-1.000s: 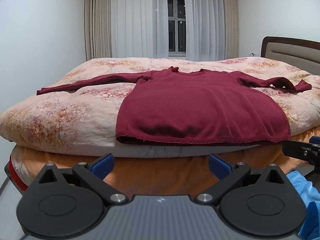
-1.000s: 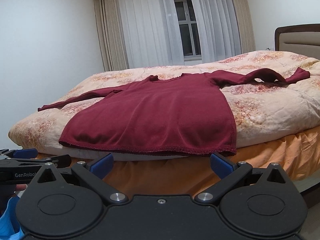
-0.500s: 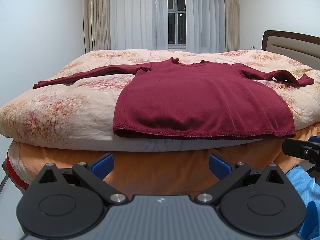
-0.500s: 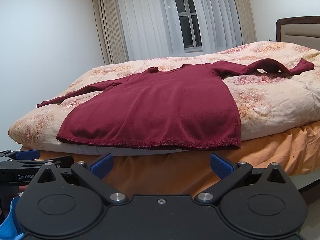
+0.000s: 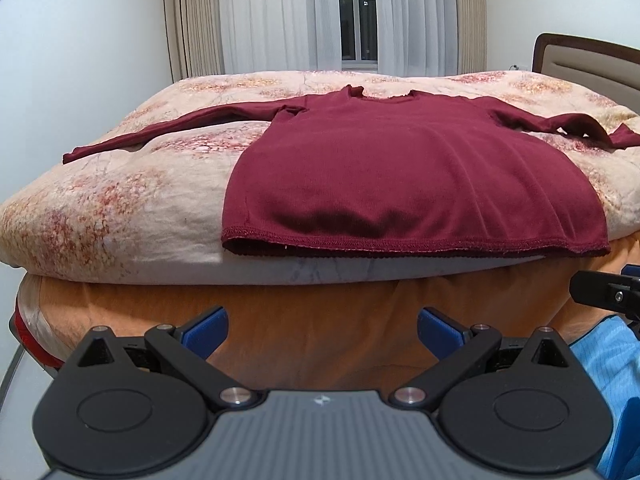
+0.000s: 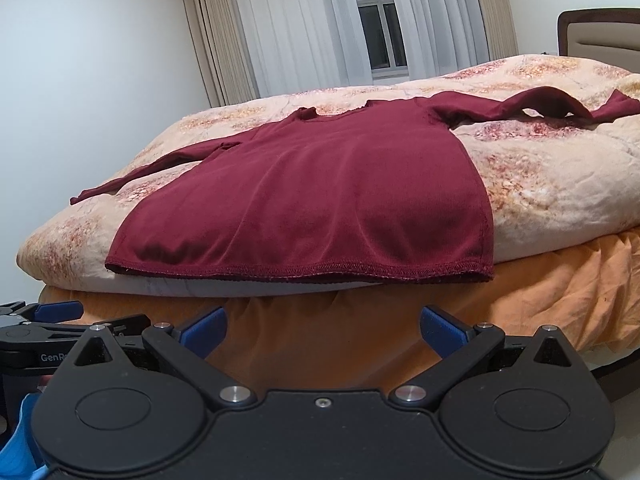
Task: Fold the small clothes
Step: 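Move both grippers toward the dark red sweater on the bed, then grasp the sleeve cuff nearest the right gripper and lift it, then fold the held sleeve across the sweater body and release it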
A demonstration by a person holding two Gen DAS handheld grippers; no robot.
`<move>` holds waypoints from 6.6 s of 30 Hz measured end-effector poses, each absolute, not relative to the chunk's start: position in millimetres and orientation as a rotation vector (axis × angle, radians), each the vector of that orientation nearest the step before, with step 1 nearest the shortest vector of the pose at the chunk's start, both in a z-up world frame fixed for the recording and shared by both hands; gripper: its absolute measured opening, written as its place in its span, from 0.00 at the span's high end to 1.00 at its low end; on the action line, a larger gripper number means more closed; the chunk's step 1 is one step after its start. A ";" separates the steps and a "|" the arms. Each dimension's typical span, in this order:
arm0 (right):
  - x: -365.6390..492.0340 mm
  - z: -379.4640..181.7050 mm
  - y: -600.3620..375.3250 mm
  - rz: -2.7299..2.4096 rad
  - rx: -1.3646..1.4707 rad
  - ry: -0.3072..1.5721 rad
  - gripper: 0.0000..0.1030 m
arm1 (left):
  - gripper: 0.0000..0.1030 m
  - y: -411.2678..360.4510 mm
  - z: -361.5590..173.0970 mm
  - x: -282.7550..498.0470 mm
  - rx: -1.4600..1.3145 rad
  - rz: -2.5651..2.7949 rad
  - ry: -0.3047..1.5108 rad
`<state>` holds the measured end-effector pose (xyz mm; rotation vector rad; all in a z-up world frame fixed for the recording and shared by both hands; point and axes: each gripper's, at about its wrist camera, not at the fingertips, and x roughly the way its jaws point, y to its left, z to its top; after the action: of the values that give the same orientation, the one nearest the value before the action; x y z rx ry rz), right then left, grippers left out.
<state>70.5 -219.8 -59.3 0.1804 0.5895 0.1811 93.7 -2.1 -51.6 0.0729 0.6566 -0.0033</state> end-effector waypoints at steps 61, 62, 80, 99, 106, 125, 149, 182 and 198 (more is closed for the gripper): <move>294.5 -28.7 -446.8 -0.317 0.116 0.435 0.00 | 0.00 -118.3 -27.1 416.5 0.114 -0.125 0.657; 295.1 -26.7 -454.4 -0.320 0.125 0.410 0.00 | 0.00 -119.2 -31.1 416.6 0.116 -0.126 0.663; 347.7 -21.0 -586.6 -0.585 0.371 0.421 0.09 | 0.00 -108.4 -52.6 418.0 0.045 -0.142 0.673; 385.1 59.4 -555.2 -0.488 0.254 0.337 0.93 | 0.00 -77.2 -5.6 417.9 -0.028 -0.170 0.657; 423.3 116.3 -458.8 -0.218 0.145 0.260 0.93 | 0.00 -32.9 33.1 411.6 -0.089 -0.094 0.579; 491.5 68.0 -136.2 0.360 -0.057 0.360 0.93 | 0.00 118.9 39.4 383.5 -0.193 0.172 0.518; 455.8 -9.7 -70.6 0.651 -0.234 0.488 0.25 | 0.00 120.5 17.2 405.8 -0.247 0.222 0.526; 491.4 -67.6 -336.7 -0.323 -0.031 0.483 0.01 | 0.00 50.6 -45.6 487.0 -0.255 0.271 0.607; 476.6 -46.9 -330.1 -0.285 -0.058 0.438 0.01 | 0.00 92.1 -6.8 438.0 -0.397 0.251 0.535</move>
<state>476.6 -330.1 -46.9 -0.0584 0.4376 -0.2850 438.0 92.1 -6.8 -0.3970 0.5351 0.2513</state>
